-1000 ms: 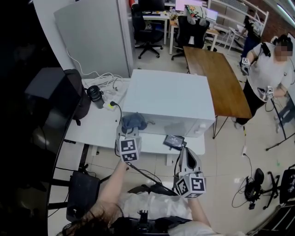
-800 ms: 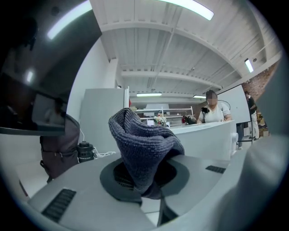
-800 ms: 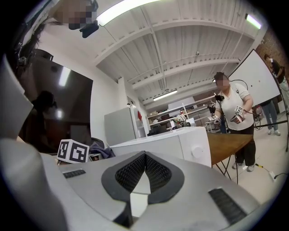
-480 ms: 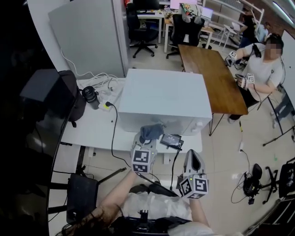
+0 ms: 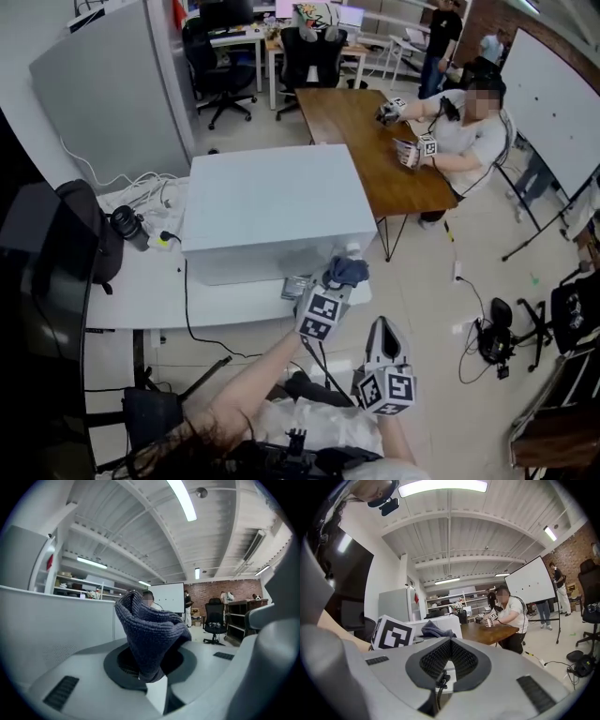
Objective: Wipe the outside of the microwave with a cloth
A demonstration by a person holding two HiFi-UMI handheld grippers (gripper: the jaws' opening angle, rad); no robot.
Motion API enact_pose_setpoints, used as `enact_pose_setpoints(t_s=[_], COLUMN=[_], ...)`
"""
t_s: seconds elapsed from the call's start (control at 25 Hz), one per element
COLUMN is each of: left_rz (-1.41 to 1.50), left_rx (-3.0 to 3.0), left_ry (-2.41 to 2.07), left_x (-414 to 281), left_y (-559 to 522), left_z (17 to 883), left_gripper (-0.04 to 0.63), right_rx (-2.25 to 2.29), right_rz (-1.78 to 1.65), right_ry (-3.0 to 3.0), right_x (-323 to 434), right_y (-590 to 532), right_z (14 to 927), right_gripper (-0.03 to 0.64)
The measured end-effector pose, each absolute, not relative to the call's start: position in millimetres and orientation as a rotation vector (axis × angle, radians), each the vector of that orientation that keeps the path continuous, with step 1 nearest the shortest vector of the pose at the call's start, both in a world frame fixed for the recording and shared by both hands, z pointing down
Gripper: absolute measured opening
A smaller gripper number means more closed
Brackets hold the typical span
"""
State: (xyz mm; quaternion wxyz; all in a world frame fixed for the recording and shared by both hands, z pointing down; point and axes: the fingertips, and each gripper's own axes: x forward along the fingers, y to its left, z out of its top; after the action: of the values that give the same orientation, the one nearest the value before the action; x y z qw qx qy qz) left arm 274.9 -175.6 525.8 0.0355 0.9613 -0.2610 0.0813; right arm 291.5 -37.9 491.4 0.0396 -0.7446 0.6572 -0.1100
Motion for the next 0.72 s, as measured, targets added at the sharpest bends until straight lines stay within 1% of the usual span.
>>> enact_pose_setpoints(t_s=[0.16,0.32,0.52,0.72], left_rz=[0.301,0.331,0.292,0.373], left_rx=[2.908,2.865,2.77,2.736], left_ry=[-0.833,-0.924,-1.145,-1.331], left_x=[285,264,195,117], left_y=[-189,-205,-224,-234], left_z=[541,549,551,561], left_gripper=[0.048,0.048,0.048,0.048], right_rx=[-2.31,-2.292,-2.234,-2.119], right_rz=[-0.341,-0.337,-0.35,-0.355], right_ry=[2.001,2.019,2.086,2.207], right_x=[297,294,281,249], right_y=[-32,-37,-53,-75], right_z=[489,488,491,491], right_gripper=[0.015,0.015,0.015,0.015])
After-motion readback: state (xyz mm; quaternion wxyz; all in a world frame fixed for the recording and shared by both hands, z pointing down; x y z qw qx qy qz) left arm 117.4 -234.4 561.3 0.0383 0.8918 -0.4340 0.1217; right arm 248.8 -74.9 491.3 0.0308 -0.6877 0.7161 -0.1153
